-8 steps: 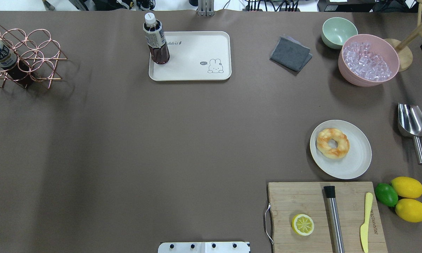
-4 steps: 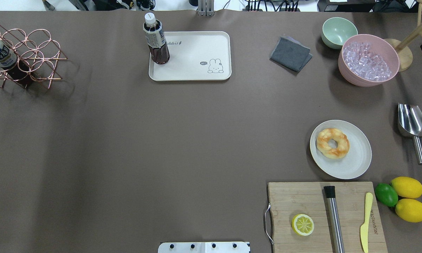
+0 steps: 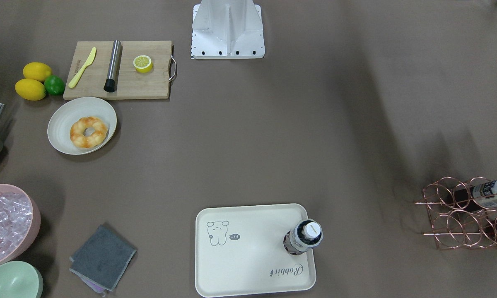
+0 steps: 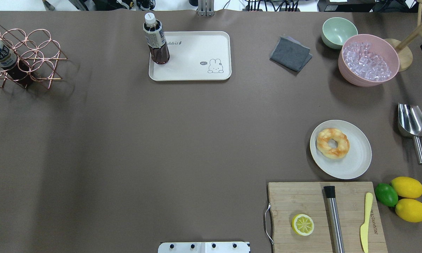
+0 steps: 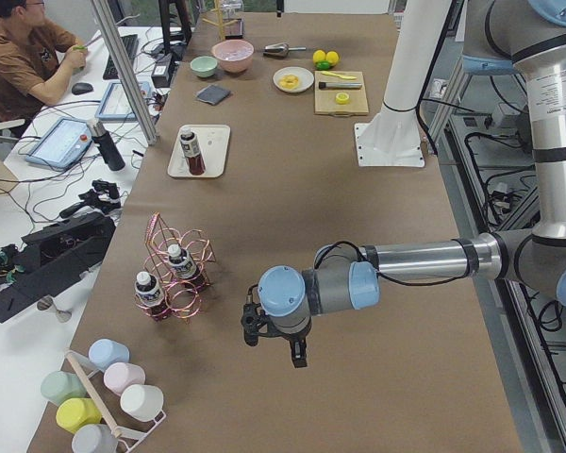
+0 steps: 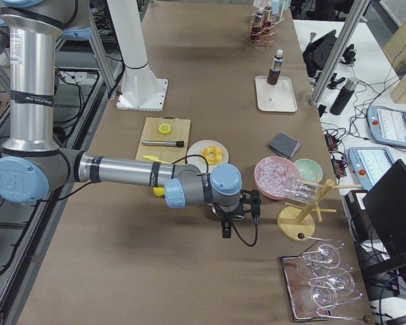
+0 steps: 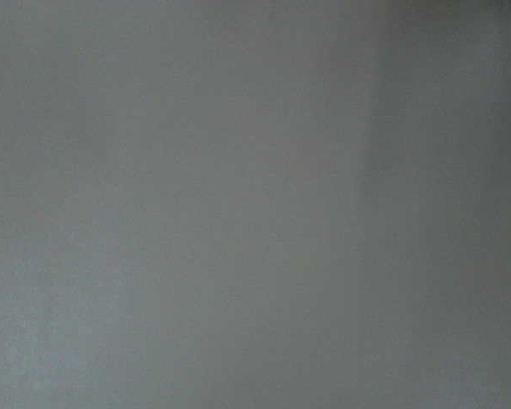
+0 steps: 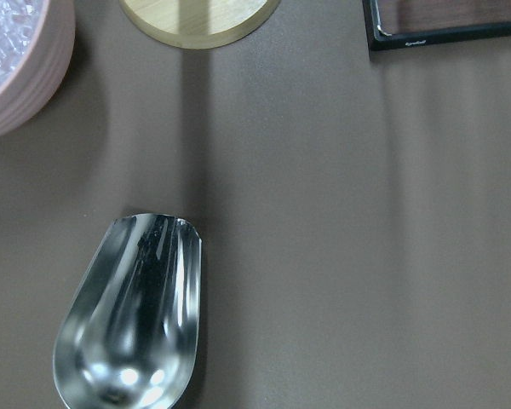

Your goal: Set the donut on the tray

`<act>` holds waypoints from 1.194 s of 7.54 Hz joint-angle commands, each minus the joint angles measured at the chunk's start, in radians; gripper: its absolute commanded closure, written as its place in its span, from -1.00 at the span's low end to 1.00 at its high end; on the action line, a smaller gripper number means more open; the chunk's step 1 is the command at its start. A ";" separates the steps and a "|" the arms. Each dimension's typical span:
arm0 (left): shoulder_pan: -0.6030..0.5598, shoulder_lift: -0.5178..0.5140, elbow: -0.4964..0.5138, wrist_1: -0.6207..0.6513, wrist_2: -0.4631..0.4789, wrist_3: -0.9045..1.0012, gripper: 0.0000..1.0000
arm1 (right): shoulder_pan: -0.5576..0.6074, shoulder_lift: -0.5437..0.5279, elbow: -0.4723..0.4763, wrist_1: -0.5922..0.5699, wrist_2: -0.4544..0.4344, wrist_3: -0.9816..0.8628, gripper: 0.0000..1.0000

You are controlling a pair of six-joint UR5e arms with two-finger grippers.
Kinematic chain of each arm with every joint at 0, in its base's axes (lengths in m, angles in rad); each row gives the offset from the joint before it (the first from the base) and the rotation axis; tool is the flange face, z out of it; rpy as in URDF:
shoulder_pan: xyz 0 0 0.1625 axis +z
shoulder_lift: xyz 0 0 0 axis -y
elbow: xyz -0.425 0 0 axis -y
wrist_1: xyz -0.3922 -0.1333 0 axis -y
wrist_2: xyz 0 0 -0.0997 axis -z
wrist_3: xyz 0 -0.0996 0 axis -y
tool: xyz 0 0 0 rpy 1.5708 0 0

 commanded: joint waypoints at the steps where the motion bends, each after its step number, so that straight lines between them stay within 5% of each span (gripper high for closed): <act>1: 0.001 -0.001 0.002 0.001 0.000 0.000 -0.96 | 0.000 0.000 0.002 0.001 0.000 0.001 -0.99; 9: 0.002 -0.001 0.016 -0.002 -0.002 0.000 -0.96 | -0.093 0.009 0.074 0.004 0.040 0.182 -1.00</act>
